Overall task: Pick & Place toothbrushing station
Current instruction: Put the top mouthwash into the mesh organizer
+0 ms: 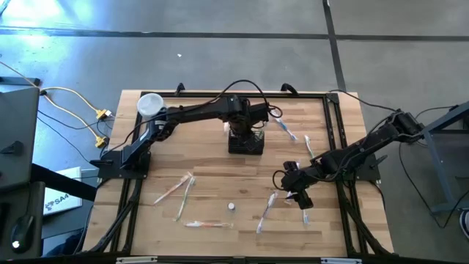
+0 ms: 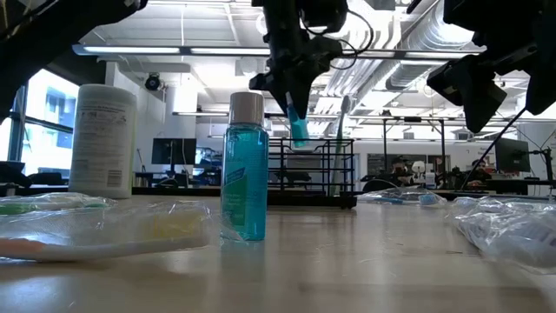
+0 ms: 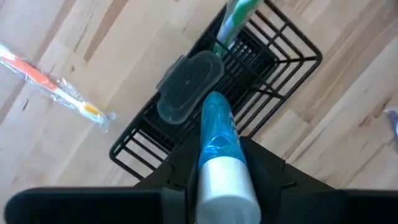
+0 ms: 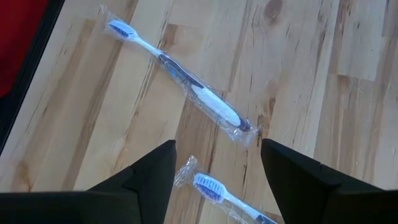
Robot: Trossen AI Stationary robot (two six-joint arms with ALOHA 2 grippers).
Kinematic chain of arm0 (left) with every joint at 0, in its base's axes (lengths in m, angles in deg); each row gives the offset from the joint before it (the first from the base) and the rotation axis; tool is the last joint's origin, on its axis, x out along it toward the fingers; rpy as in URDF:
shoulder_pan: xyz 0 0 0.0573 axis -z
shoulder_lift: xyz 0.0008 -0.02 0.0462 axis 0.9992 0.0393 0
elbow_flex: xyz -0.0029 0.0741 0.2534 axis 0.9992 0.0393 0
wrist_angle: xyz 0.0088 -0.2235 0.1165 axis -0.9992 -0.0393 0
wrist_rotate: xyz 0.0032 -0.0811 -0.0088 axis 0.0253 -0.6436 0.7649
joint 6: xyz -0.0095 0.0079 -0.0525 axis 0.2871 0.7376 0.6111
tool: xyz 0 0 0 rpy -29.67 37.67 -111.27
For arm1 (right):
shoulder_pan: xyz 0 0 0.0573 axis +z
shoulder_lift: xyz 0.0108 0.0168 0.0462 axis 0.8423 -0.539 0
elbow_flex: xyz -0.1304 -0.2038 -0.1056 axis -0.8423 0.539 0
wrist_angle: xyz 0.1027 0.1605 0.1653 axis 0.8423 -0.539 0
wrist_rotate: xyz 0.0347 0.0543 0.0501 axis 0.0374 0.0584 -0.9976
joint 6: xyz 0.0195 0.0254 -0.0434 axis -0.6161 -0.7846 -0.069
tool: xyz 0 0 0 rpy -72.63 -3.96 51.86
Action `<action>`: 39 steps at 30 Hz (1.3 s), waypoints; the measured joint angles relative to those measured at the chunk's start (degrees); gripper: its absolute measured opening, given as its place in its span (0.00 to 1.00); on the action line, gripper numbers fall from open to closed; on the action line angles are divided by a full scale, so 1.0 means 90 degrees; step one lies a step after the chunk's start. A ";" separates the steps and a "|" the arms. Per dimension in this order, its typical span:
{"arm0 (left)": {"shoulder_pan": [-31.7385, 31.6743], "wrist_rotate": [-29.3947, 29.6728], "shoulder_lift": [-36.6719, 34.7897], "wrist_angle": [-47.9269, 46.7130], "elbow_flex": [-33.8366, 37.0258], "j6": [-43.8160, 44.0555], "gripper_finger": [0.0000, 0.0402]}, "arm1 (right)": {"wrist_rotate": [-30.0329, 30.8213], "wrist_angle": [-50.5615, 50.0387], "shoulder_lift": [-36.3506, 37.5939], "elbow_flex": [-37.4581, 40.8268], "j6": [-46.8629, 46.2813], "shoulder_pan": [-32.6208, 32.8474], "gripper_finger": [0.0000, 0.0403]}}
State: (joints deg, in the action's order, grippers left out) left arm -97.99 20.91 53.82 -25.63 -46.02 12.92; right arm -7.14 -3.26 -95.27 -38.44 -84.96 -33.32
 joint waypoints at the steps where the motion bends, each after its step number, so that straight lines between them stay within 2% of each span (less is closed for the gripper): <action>1: 0.0000 0.0003 0.0001 0.0012 -0.0005 -0.0011 0.22 | 0.0000 0.0000 0.0000 0.0000 0.0000 -0.0001 0.57; 14: -0.0029 -0.0189 0.0315 -0.0093 -0.0002 -0.0209 0.22 | 0.0012 -0.0002 0.0000 0.0002 0.0000 -0.0001 0.57; 39: -0.0031 -0.0223 0.0365 -0.0104 -0.0007 -0.0612 0.22 | 0.0019 -0.0005 0.0000 0.0007 0.0002 0.0000 0.57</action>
State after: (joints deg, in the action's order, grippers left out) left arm -98.26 18.90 57.10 -26.56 -46.08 7.41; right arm -6.97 -3.31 -95.27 -38.37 -84.93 -33.31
